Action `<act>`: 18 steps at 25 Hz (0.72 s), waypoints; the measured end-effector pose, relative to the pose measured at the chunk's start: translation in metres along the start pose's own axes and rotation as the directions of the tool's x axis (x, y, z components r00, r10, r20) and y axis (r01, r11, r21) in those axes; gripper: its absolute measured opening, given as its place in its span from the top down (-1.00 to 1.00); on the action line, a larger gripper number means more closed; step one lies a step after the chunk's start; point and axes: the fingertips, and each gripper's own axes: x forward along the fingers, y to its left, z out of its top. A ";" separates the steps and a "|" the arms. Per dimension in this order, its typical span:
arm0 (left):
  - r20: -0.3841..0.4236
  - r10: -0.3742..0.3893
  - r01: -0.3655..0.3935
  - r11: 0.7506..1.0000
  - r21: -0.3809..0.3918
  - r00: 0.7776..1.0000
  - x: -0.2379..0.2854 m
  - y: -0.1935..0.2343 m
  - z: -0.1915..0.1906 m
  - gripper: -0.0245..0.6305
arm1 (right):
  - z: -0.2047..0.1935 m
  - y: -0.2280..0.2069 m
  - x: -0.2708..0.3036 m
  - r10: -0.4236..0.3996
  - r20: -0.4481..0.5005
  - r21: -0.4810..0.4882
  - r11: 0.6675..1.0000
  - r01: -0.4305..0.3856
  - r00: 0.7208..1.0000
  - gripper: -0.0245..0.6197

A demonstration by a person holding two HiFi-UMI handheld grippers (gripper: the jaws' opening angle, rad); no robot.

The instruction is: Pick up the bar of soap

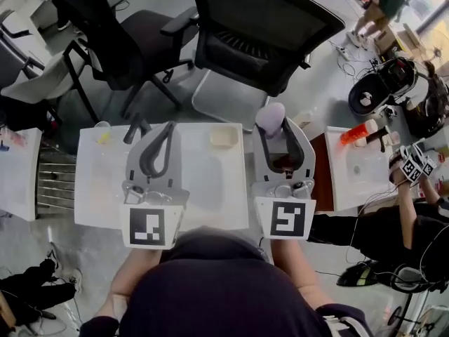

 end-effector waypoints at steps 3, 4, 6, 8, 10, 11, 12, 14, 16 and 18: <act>0.005 0.004 -0.004 1.000 0.015 1.000 0.000 0.003 0.008 0.93 | 0.005 -0.007 -0.006 -0.028 0.025 0.060 0.998 0.027 0.999 0.33; 0.006 0.005 -0.005 1.000 0.016 1.000 0.000 0.003 0.011 0.93 | 0.007 -0.009 -0.007 -0.038 0.032 0.077 0.996 0.035 0.999 0.33; 0.002 0.005 -0.005 1.000 0.013 1.000 0.000 0.003 0.014 0.93 | 0.009 -0.015 -0.011 -0.052 0.036 0.103 0.994 0.048 0.998 0.33; 0.001 0.002 -0.002 1.000 0.015 1.000 0.000 0.002 0.017 0.93 | 0.010 -0.019 -0.013 -0.060 0.035 0.119 0.991 0.055 0.998 0.33; 0.001 0.002 -0.002 1.000 0.017 1.000 0.001 0.002 0.019 0.93 | 0.011 -0.023 -0.014 -0.064 0.035 0.128 0.990 0.059 0.997 0.33; 0.002 0.004 -0.004 1.000 0.016 1.000 0.001 0.002 0.021 0.93 | 0.011 -0.024 -0.014 -0.064 0.035 0.133 0.989 0.059 0.997 0.33; 0.004 0.005 -0.006 1.000 0.016 1.000 0.001 0.002 0.022 0.93 | 0.011 -0.024 -0.015 -0.064 0.035 0.137 0.989 0.058 0.997 0.33; 0.005 0.009 -0.009 1.000 0.020 1.000 0.000 0.003 0.023 0.93 | 0.012 -0.023 -0.014 -0.057 0.037 0.139 0.989 0.051 0.998 0.33; 0.005 0.011 -0.012 1.000 0.025 1.000 -0.001 0.005 0.024 0.93 | 0.013 -0.020 -0.013 -0.038 0.044 0.132 0.991 0.032 0.998 0.33; 0.003 0.016 -0.016 1.000 0.024 1.000 -0.001 0.005 0.023 0.93 | 0.015 -0.018 -0.012 -0.024 0.053 0.133 0.991 0.017 0.998 0.33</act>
